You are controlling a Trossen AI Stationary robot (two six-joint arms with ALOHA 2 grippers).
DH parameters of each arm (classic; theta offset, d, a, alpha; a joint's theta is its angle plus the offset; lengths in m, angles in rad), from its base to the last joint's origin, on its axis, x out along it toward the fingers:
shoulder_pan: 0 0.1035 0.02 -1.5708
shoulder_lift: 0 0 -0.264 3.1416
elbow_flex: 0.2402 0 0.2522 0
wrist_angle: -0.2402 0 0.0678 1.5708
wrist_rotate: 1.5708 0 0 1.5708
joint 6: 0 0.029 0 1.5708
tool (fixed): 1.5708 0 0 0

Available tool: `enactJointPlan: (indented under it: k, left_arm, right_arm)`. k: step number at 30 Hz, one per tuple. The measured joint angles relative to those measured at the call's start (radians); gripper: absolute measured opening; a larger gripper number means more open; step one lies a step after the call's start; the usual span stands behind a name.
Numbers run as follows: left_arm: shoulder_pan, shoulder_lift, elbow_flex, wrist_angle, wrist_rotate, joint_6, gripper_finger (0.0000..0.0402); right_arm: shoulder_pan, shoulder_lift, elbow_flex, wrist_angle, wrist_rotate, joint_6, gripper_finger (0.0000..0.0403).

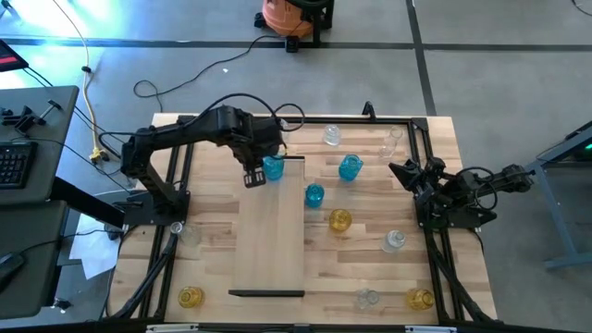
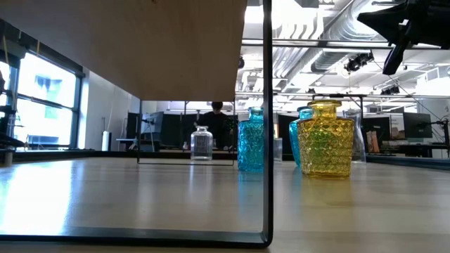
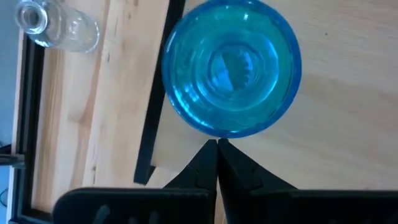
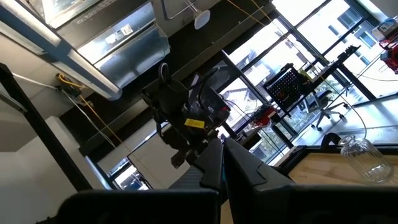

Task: Sort vases onto shelf
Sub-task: Put the left blue vase on the shelf

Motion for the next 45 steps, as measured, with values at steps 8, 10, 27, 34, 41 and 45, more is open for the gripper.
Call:
enactJointPlan:
  k: [8, 10, 27, 34, 41, 45]
  left_arm:
    - [-0.002, 0.019, -0.001, 0.03, 0.021, 0.008, 0.0]
    - [-0.002, 0.022, -0.001, 0.043, 0.022, 0.009, 0.0]
    - [0.001, 0.023, 0.0, 0.107, 0.022, -0.011, 0.0]
    - [0.002, 0.023, 0.0, 0.123, 0.022, -0.011, 0.0]
    - [0.002, 0.023, 0.0, 0.14, 0.023, -0.016, 0.0]
    - [0.002, 0.023, 0.0, 0.17, 0.048, -0.017, 0.0]
  right_arm:
    - [0.0, 0.0, 0.0, 0.0, 0.0, 0.0, 0.0]
    - [0.0, 0.0, 0.0, 0.0, 0.0, 0.0, 0.0]
    - [0.0, 0.0, 0.0, 0.0, 0.006, -0.018, 0.0]
    - [0.0, 0.0, 0.0, 0.0, 0.007, -0.018, 0.0]
    - [0.0, 0.0, 0.0, 0.0, 0.007, -0.018, 0.0]
    - [0.0, 0.0, 0.0, 0.0, 0.007, -0.019, 0.0]
